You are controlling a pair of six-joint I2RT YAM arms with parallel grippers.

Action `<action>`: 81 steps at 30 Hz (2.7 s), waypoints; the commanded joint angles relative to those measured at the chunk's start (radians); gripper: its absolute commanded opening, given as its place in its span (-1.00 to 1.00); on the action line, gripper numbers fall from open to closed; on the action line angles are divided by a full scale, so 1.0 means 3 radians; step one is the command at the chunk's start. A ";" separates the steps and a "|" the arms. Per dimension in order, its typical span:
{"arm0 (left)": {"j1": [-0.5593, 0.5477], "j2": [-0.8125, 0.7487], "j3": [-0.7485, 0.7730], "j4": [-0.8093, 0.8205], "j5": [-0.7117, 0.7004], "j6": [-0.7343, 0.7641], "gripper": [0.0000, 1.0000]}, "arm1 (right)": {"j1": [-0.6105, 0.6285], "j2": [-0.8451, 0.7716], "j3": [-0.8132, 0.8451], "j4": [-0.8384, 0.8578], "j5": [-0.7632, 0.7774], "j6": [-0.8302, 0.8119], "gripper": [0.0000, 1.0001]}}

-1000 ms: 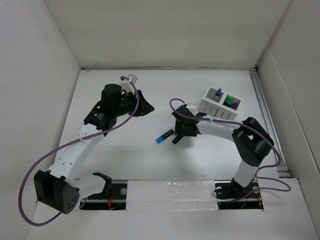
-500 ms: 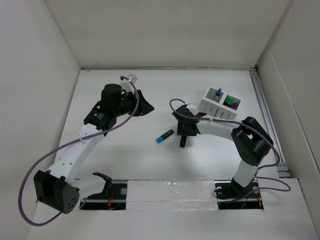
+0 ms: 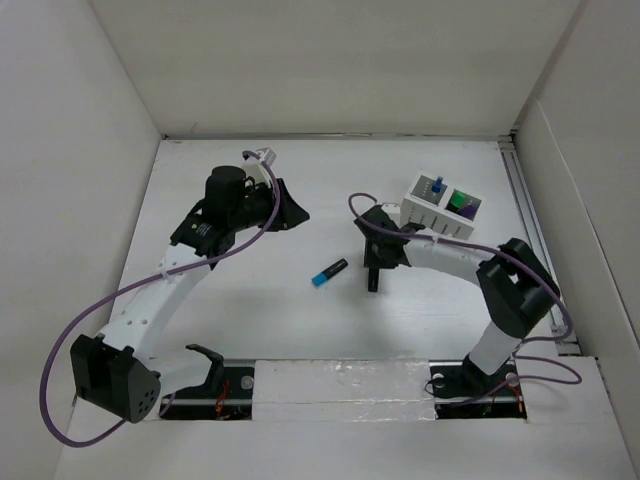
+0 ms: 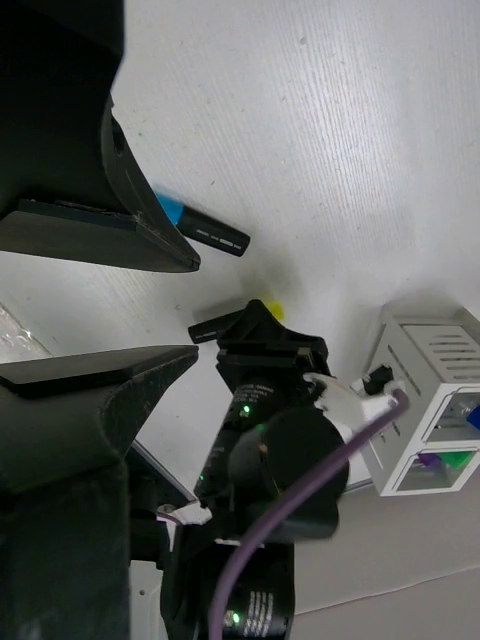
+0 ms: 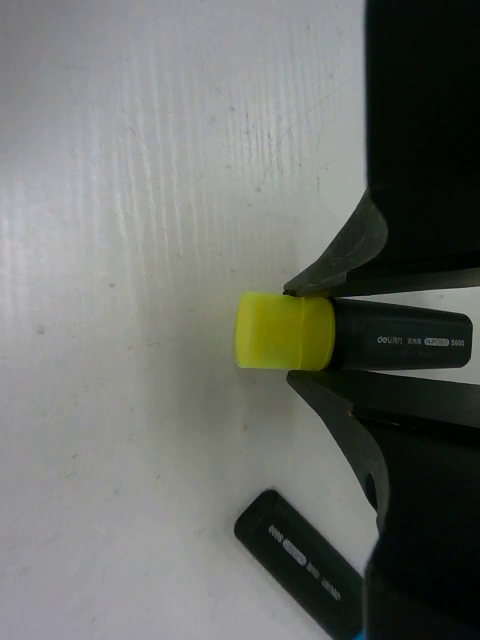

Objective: Organize the desk

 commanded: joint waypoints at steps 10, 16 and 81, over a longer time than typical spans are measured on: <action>0.0004 0.0063 0.0229 0.0164 0.0039 -0.0048 -0.37 | -0.1590 -0.0970 0.0621 0.0077 -0.0287 -0.0625 -0.85; 0.0004 0.0166 0.0351 0.0185 0.0024 -0.0038 -0.37 | -0.2303 -0.0832 0.0846 0.0195 -0.0277 -0.0656 -0.83; 0.0096 -0.0202 0.0515 -0.0357 -0.0416 0.0162 -0.36 | 0.0022 -0.0880 -0.0029 0.0322 -0.0573 -0.0314 -0.09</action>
